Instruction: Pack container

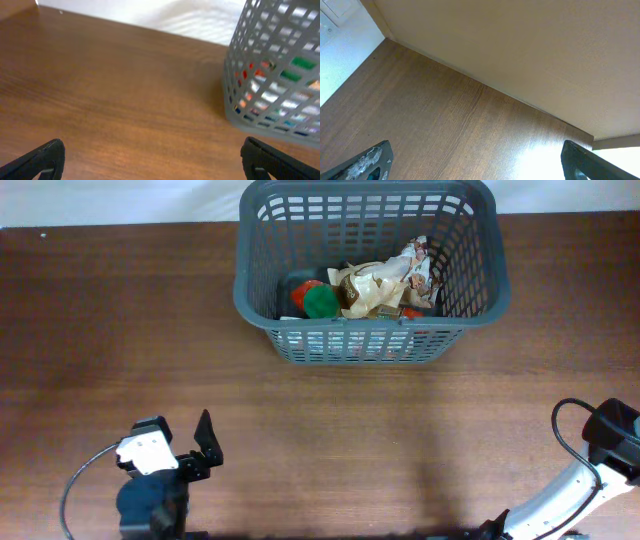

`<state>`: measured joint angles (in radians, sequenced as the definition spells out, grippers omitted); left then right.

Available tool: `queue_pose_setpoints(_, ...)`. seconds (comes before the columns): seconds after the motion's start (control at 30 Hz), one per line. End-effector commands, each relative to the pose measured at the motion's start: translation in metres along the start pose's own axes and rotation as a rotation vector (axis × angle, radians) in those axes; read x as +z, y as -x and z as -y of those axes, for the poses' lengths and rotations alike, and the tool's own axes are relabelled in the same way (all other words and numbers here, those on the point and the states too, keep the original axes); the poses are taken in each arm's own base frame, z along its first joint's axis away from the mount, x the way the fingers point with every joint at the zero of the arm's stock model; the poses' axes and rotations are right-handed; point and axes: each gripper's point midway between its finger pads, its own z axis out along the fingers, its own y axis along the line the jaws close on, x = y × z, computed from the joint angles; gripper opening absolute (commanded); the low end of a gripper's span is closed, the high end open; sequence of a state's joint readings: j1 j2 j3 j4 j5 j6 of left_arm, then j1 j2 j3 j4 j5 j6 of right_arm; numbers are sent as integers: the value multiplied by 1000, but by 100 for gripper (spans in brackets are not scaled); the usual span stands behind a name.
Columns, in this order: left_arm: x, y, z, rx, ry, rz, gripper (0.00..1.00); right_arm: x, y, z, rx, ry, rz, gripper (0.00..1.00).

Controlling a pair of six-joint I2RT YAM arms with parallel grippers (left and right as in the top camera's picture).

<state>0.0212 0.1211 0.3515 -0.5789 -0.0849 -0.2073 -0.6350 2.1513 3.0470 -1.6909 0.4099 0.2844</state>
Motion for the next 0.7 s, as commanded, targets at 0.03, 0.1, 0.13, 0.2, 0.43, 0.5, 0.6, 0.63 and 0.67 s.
queue_pose_setpoints(0.03, 7, -18, -2, -13, -8, -19, 99, -1, 1, 0, 7, -1, 3, 99)
queue_pose_setpoints(0.1, 9, -24, -3, -13, -6, -26, 99, -1, 1, 0, 7, 0, 4, 99)
queue_pose_setpoints(0.13, 10, -27, -3, -12, -6, -28, 99, -1, 1, 0, 7, -1, 3, 99)
queue_pose_setpoints(0.2, 13, -31, -4, -12, -5, -32, 99, -1, 1, 0, 7, -1, 3, 99)
queue_pose_setpoints(0.43, 22, -41, -5, -12, -3, -34, 99, -1, 1, 0, 7, 0, 4, 99)
queue_pose_setpoints(0.5, 22, -42, -6, -11, 3, -33, 99, -1, 1, 0, 7, -1, 3, 99)
queue_pose_setpoints(0.6, 23, -45, -7, -7, 5, -40, 99, -1, 1, 0, 7, -1, 3, 99)
queue_pose_setpoints(0.63, 24, -47, -7, -6, 6, -44, 99, -1, 1, 0, 7, -1, 3, 99)
queue_pose_setpoints(0.67, 25, -49, -8, -6, 7, -49, 99, -1, 1, 0, 7, -1, 3, 99)
